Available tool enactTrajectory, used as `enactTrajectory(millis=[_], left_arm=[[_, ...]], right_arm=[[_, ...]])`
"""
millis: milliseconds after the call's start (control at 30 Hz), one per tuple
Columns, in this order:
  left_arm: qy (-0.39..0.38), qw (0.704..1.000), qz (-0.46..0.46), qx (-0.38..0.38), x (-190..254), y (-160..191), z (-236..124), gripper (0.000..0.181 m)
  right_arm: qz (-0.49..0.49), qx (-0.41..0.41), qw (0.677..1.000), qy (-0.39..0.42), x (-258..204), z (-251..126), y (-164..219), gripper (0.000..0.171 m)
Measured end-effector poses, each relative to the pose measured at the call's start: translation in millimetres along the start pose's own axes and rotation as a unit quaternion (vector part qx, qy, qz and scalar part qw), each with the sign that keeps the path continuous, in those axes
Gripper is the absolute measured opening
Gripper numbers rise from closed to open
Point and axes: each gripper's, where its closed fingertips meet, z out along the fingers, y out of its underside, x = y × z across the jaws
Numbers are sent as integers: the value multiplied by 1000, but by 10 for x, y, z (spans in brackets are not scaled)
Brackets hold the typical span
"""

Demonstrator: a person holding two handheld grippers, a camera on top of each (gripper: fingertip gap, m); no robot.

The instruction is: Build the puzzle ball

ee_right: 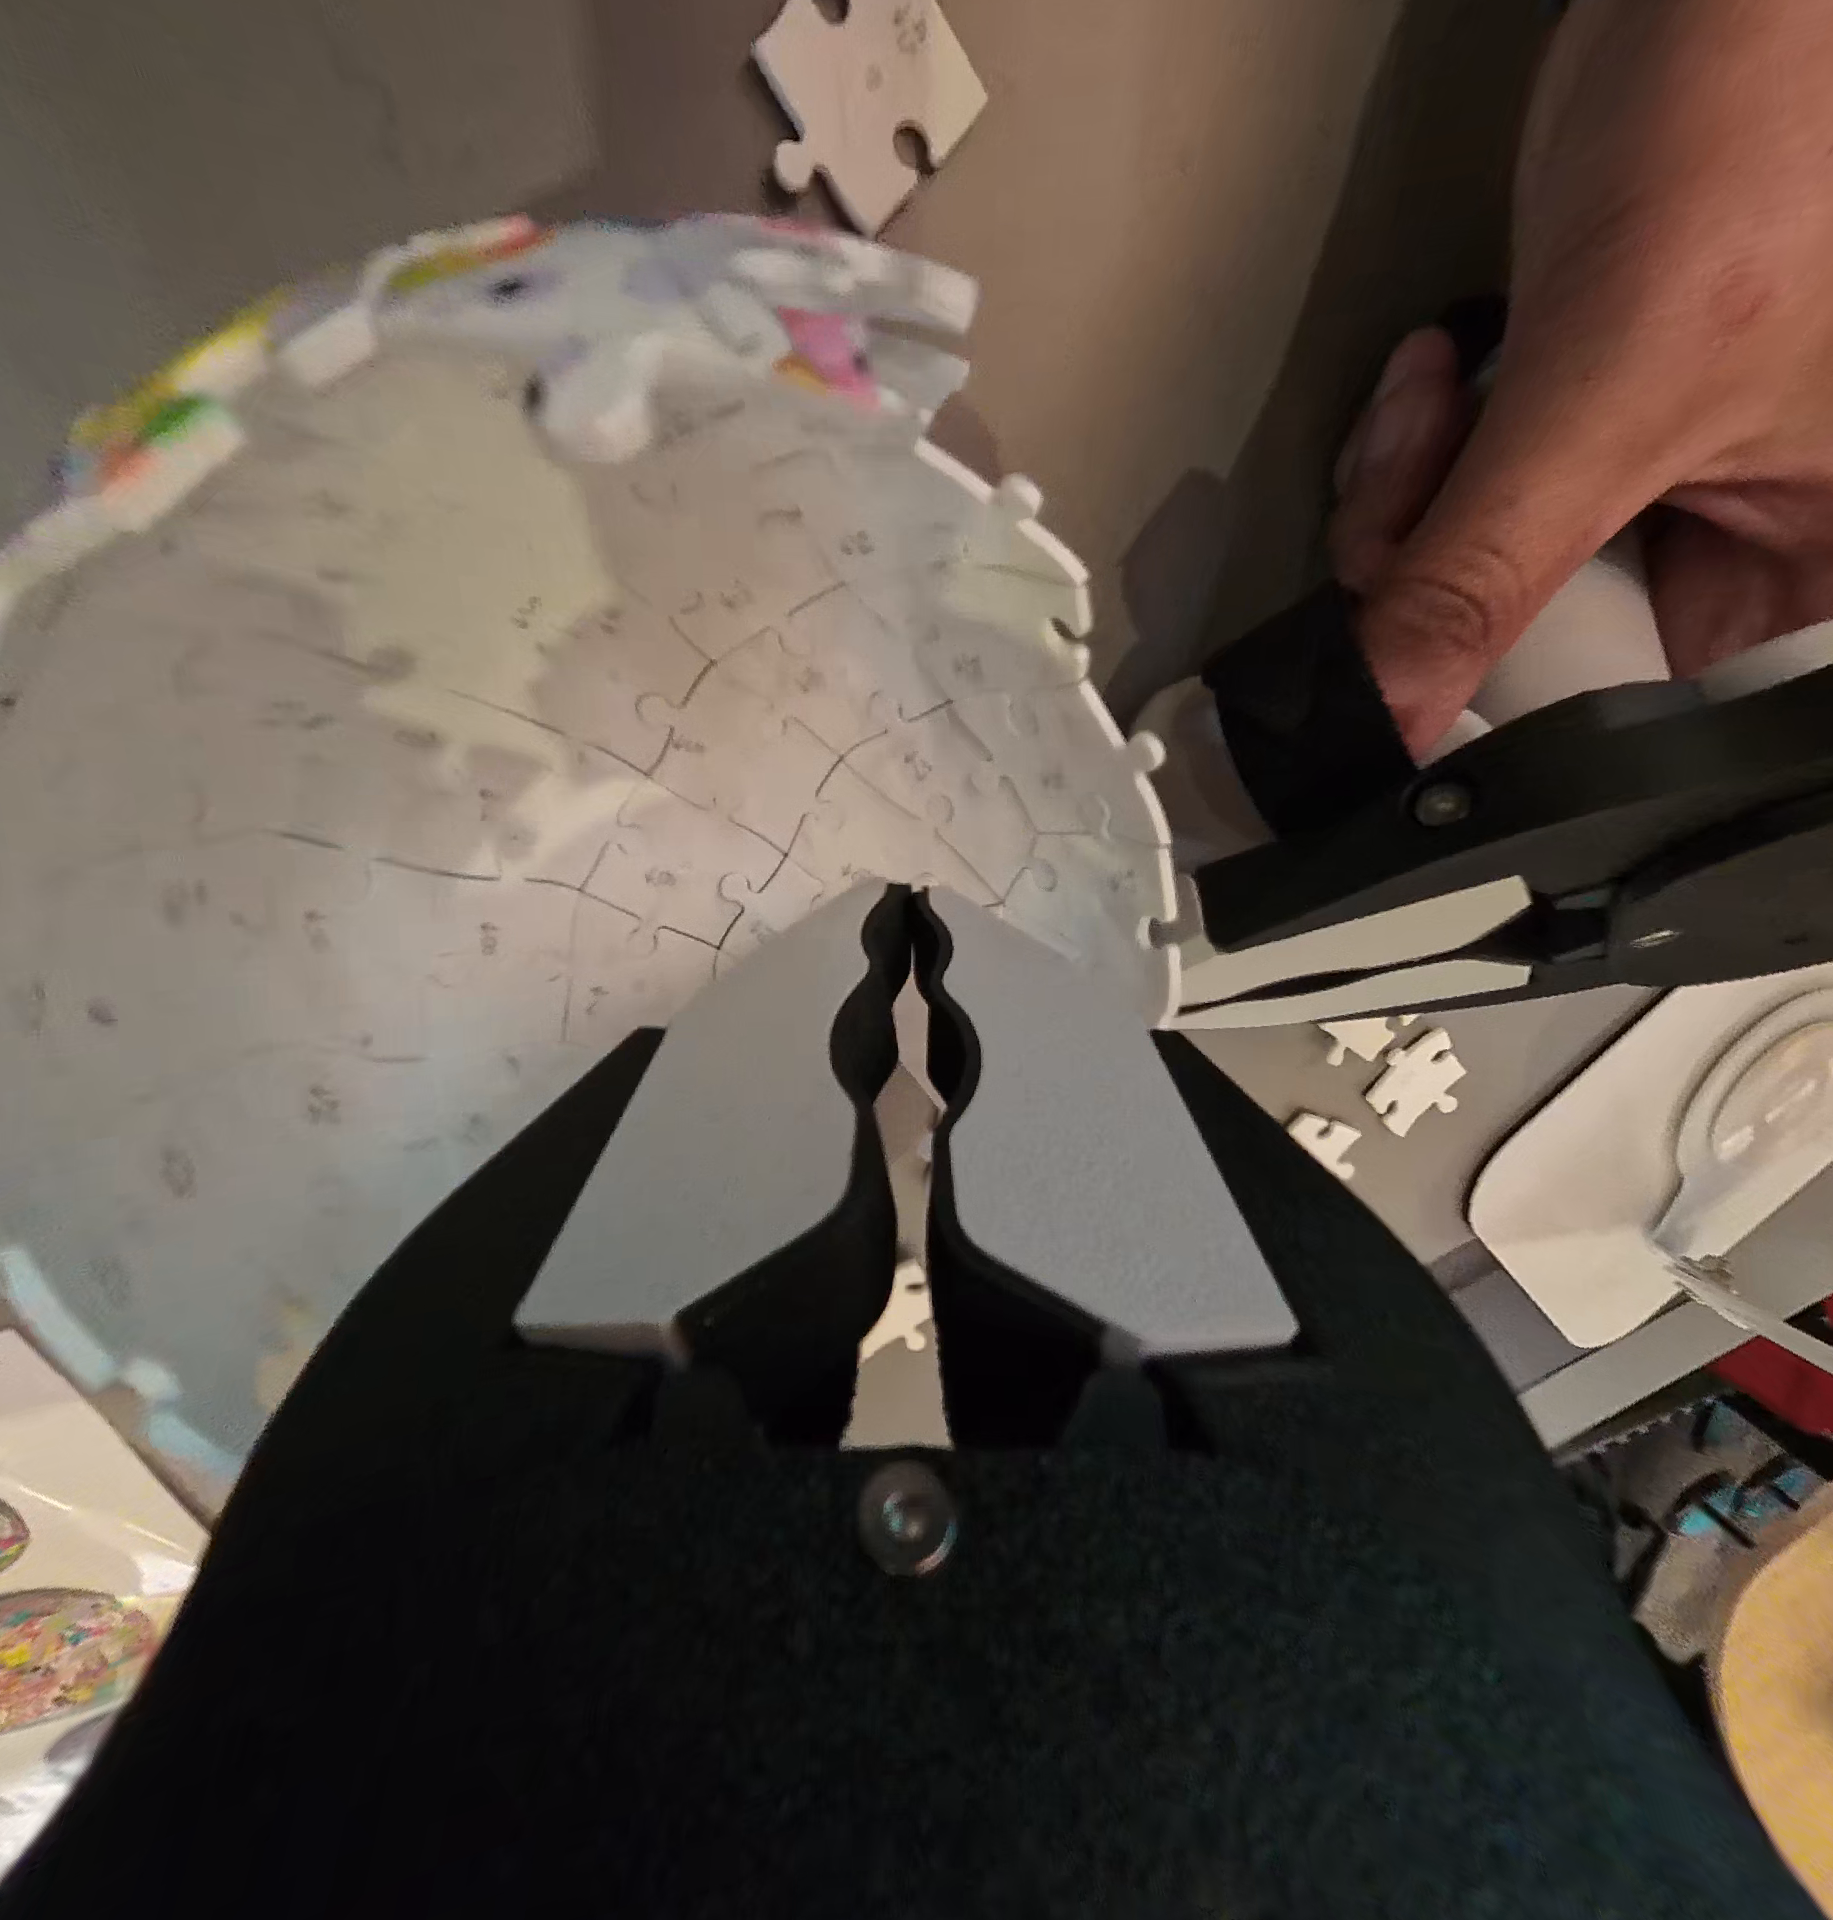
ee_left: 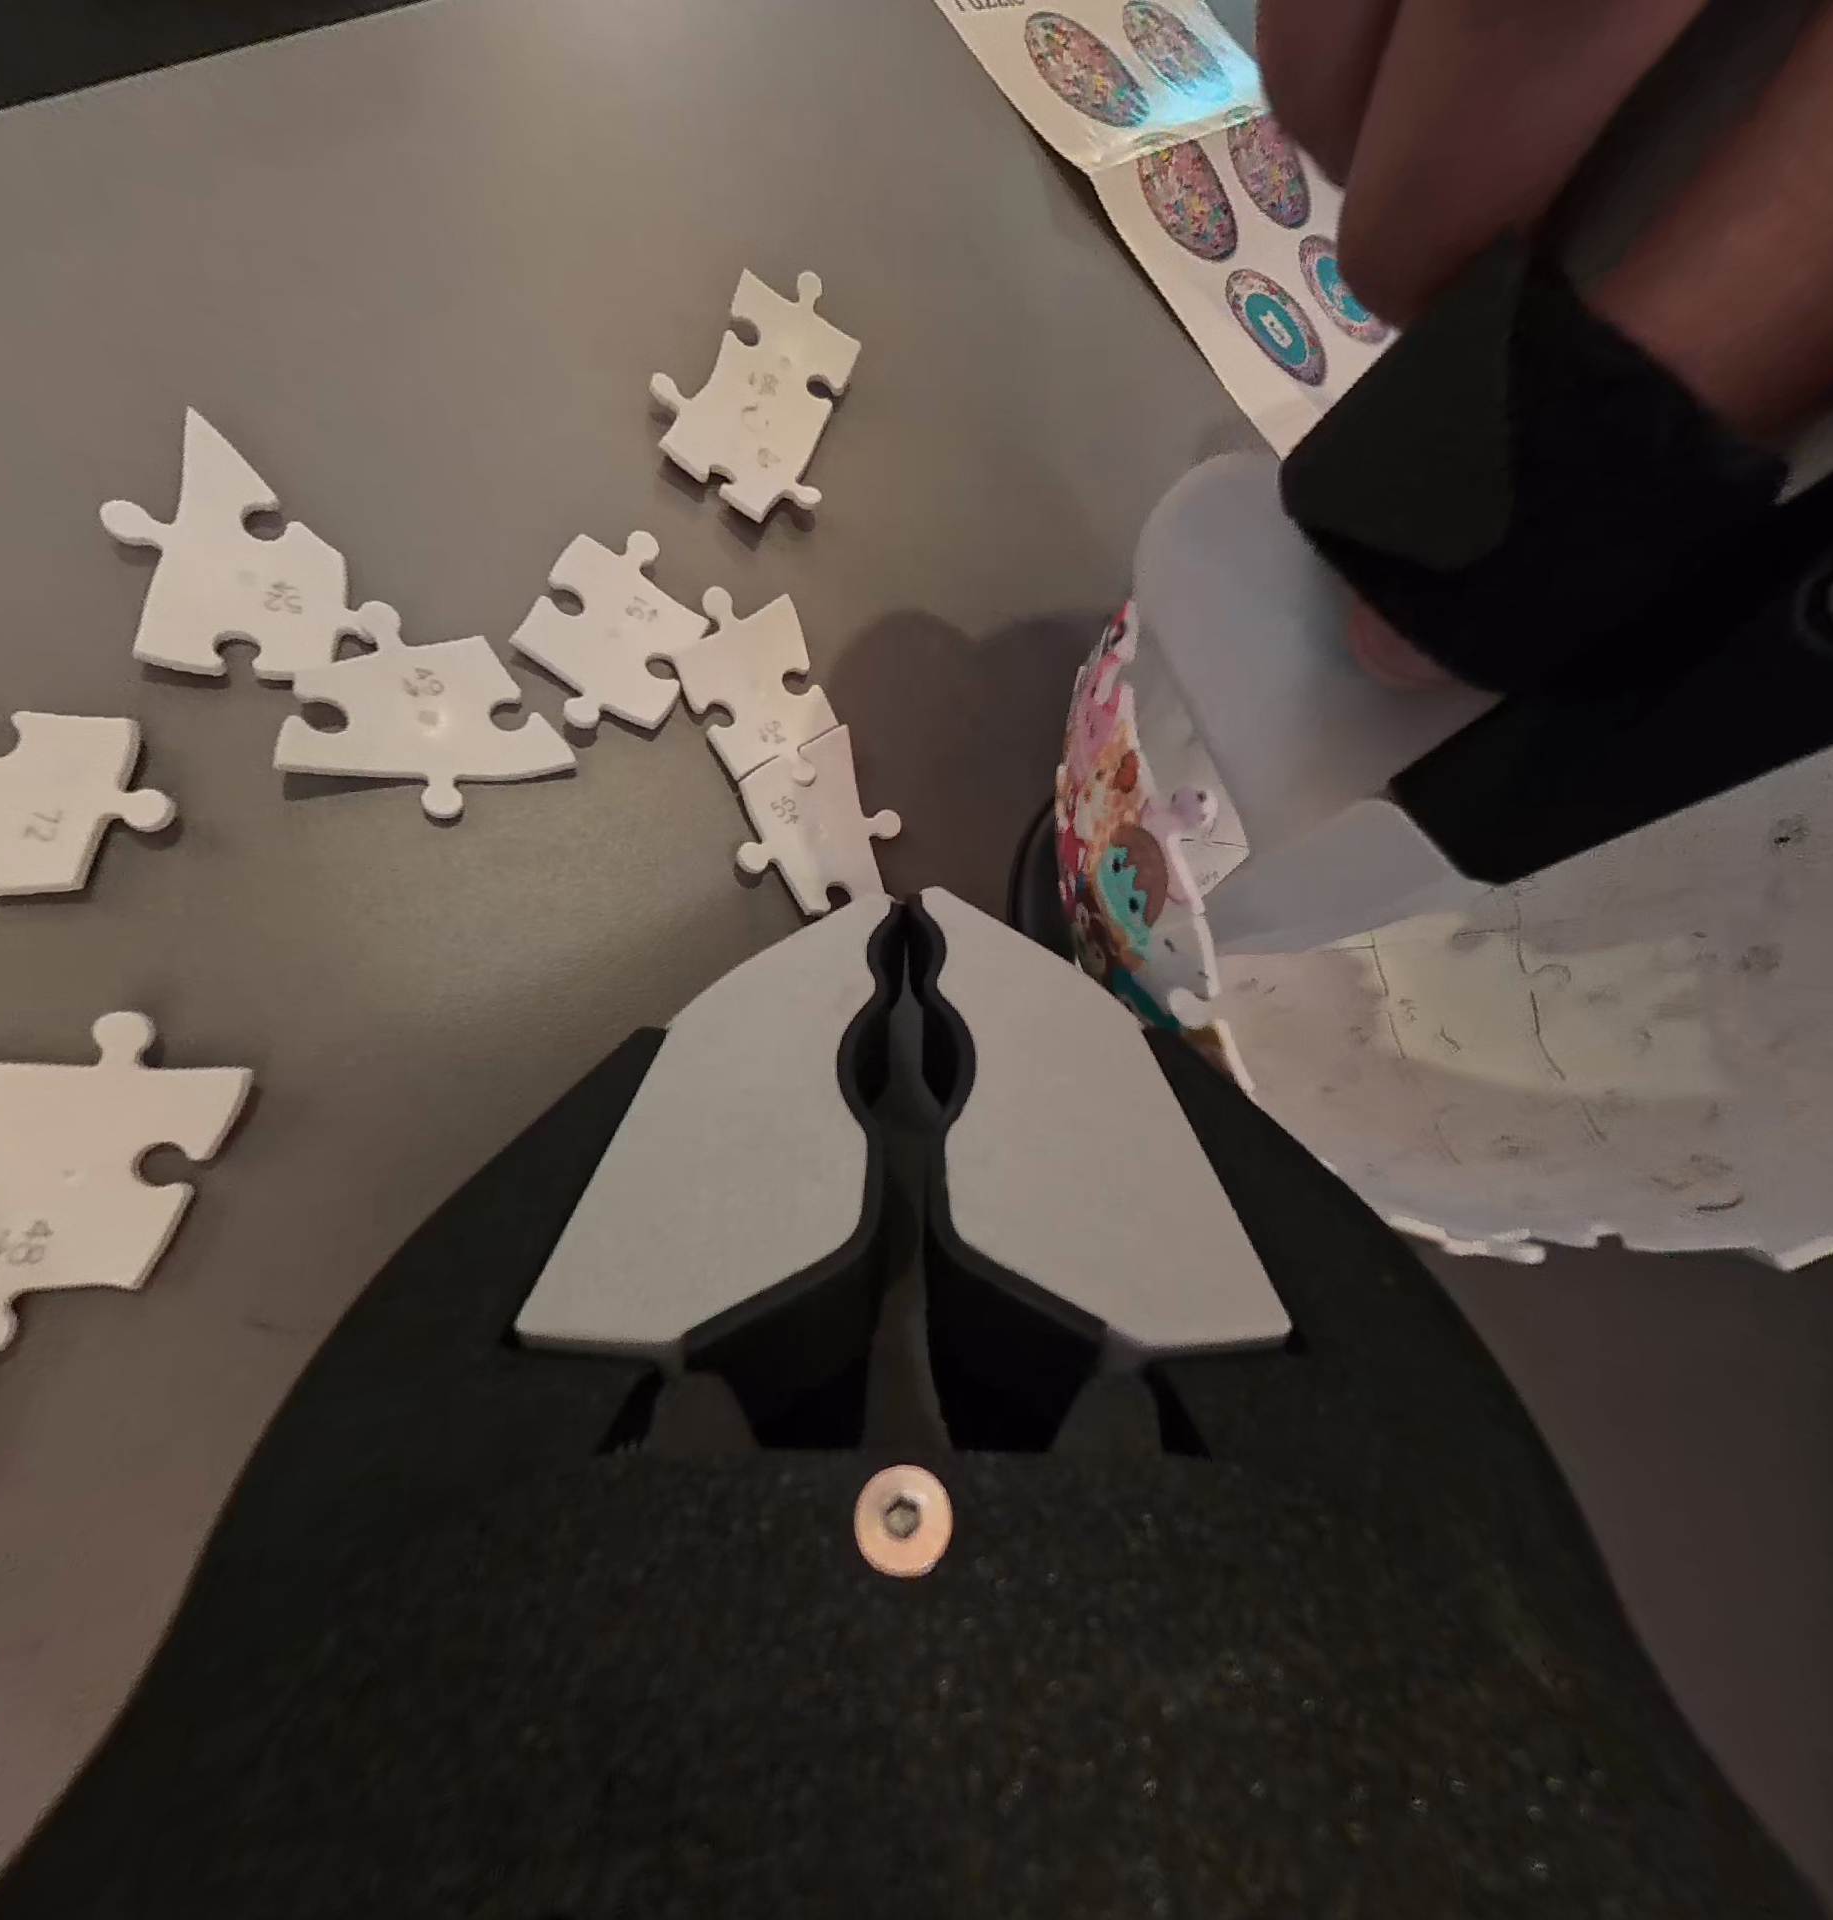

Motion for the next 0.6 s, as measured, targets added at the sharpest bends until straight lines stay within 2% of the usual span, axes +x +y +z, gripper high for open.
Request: enactTrajectory(millis=[267, 433, 600], left_arm=[[8, 1000, 5, -4, 59, 12, 29, 0], [11, 1000, 2, -4, 63, 11, 30, 0], [9, 1000, -21, 5, 47, -1, 22, 0]], right_arm=[[45, -2, 998, -42, -6, 30, -42, 0], [84, -37, 994, -58, -24, 86, -20, 0], [176, -55, 978, -92, -27, -9, -92, 0]])
